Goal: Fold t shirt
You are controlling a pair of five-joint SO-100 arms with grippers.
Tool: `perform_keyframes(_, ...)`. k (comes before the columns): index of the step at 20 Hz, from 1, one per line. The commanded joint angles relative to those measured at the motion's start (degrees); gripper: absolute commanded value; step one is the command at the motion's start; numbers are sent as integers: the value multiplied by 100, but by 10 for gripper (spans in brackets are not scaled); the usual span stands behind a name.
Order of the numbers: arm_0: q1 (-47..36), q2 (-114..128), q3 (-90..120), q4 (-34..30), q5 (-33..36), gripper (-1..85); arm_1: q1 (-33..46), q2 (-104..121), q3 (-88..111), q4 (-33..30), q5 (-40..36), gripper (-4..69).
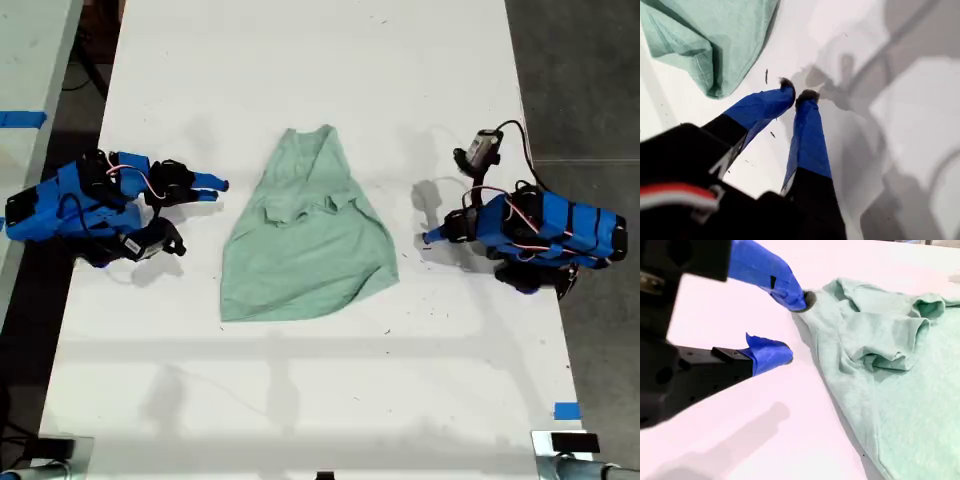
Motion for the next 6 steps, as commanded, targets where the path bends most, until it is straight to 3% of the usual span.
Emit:
perform_keyframes(1,70,35,79,-97,9,132,-18,26,308,-202,-53,35)
perform_keyframes(6,70,35,79,-97,9,132,-9,26,308,-202,-79,34)
